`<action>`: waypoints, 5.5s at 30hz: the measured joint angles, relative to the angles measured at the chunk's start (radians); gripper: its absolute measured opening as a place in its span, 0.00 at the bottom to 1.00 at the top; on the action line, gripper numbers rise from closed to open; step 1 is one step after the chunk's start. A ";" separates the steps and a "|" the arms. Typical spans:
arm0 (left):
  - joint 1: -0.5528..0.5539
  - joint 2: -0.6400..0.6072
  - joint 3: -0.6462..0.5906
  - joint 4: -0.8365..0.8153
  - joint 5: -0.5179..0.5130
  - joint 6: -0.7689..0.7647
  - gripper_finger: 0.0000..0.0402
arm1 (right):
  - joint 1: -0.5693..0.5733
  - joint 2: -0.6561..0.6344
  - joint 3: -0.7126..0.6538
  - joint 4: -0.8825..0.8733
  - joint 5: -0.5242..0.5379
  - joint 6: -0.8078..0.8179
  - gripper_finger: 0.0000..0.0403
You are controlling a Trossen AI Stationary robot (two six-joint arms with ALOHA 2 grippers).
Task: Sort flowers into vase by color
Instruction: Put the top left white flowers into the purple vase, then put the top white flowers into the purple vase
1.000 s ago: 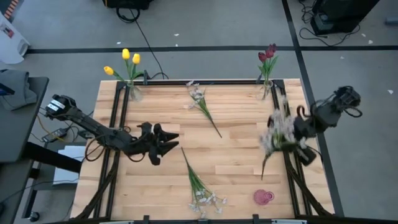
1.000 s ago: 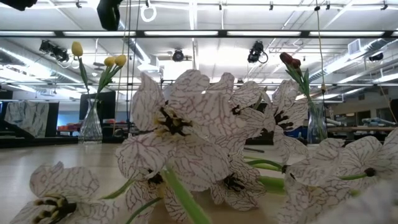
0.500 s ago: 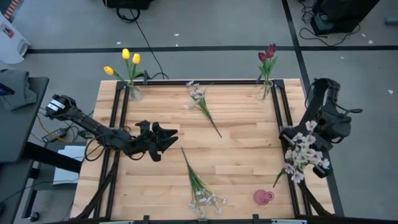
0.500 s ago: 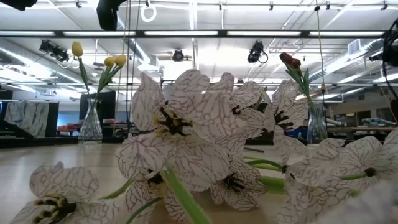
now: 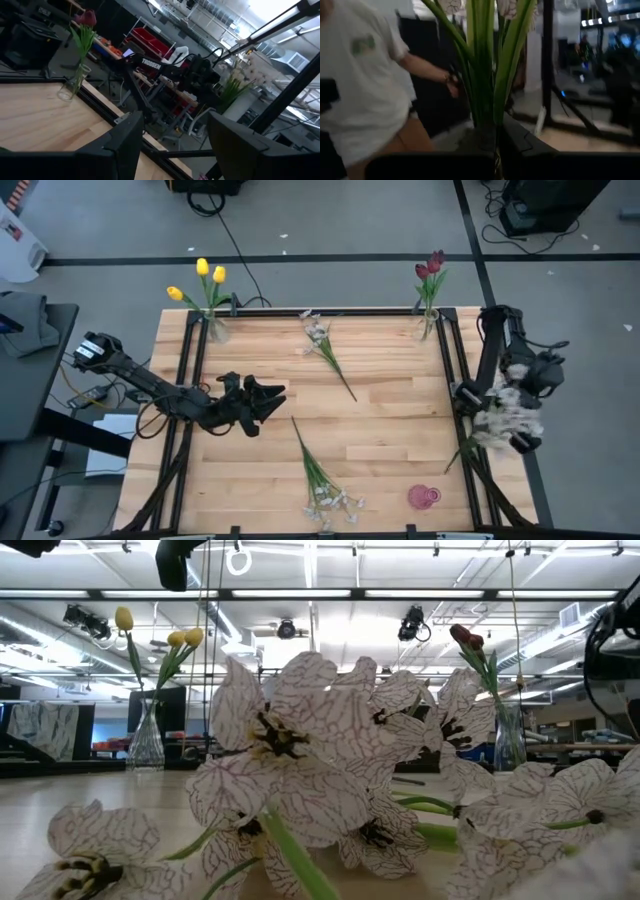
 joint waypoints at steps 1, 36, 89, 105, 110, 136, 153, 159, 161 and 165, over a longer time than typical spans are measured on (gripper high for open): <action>0.000 0.000 0.000 -0.001 0.000 0.000 0.56 | 0.005 -0.011 -0.001 -0.030 0.000 0.019 0.03; 0.000 0.000 0.000 -0.010 -0.047 0.004 0.56 | 0.012 0.030 -0.258 0.496 0.060 -0.049 0.03; 0.000 0.000 0.000 -0.026 -0.112 0.026 0.56 | 0.006 0.257 -0.379 0.507 -0.040 0.282 0.53; 0.000 0.000 0.000 -0.025 -0.146 0.031 0.56 | 0.045 0.095 -0.366 0.220 -0.085 0.467 0.72; 0.000 0.000 0.000 -0.026 -0.148 0.031 0.56 | 0.070 -0.006 -0.276 0.105 -0.052 0.394 0.71; 0.049 0.032 0.001 -0.024 -0.172 0.078 0.56 | 0.111 -0.174 0.142 -0.067 0.764 -0.366 0.70; 0.499 0.543 0.376 -0.339 0.498 -0.654 0.56 | 0.114 -0.181 0.142 0.561 0.917 -0.889 0.64; 0.587 0.749 0.553 -0.379 0.468 -0.976 0.56 | 0.083 -0.142 0.147 0.577 0.950 -0.897 0.62; 0.608 0.798 0.614 -0.440 0.554 -1.112 0.55 | 0.069 -0.120 0.176 0.578 0.965 -0.871 0.61; 0.624 0.848 0.783 -0.751 0.688 -1.114 0.52 | 0.055 -0.053 0.268 0.565 0.975 -0.876 0.61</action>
